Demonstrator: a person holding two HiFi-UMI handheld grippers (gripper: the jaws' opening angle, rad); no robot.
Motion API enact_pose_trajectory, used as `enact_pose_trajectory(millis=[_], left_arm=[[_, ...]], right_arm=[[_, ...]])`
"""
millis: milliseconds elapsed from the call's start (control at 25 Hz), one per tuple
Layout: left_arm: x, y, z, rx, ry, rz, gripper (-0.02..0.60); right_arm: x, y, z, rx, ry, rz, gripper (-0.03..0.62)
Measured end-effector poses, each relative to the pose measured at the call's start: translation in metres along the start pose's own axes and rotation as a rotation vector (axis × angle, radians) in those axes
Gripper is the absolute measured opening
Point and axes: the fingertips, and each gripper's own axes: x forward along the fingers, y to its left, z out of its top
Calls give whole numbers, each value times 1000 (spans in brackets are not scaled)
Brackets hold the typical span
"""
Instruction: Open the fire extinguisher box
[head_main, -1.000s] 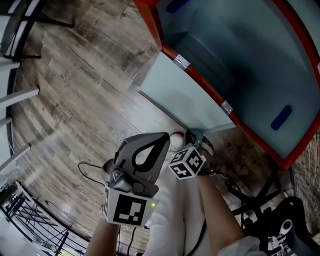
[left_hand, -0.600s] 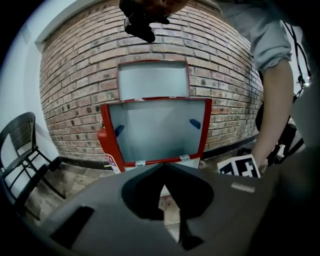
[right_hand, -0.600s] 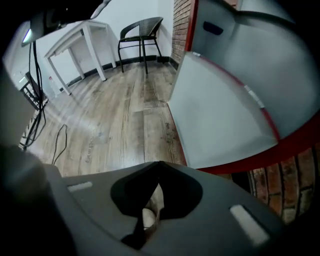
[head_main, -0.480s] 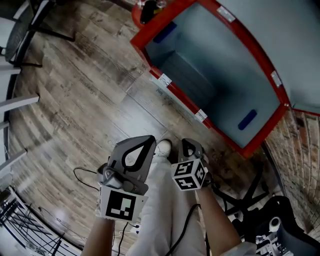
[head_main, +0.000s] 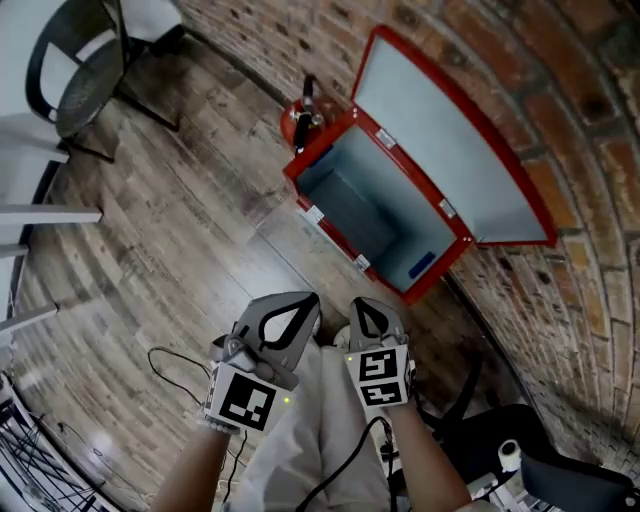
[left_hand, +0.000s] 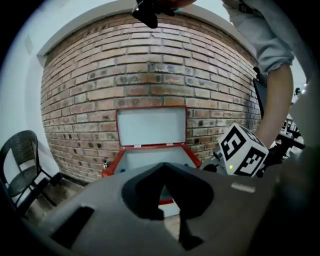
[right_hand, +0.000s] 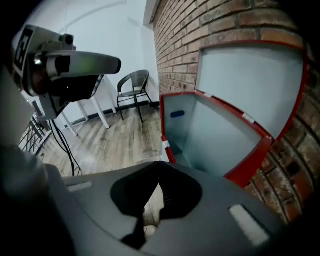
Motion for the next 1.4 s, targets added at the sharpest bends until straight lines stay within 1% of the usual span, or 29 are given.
enact_pose_trajectory(millis=[80,240,400,560,760,880,1000,1400], left_arm=[[-13,-1,27,9,-14,3,-2],[-45,-2,81,20,-43,24,-2],[-77,-5,126,42,-64,39,-2],[-101,-6,167,84,-96,37,-2],[-124,-13,203,112,-110,31,-2],[-135,-14,234,134,-160,37,-2],[-145,-16,255,133,-193,41,-2],[-171,-8,306,150,-243,82,-2]], right_arm=[[-27,-2,28,12,-45,-7,9],[-85,1,76,-27,-109,-7,9],[-139,7,113,-50,-170,-7,9],[-185,7,145,-64,-236,-23,9],[-237,-3,176,-60,-311,-69,9],[-265,-10,192,-51,-355,-98,9],[-290,-12,206,-48,-391,-120,9],[-356,-15,251,-73,-502,-143,11]])
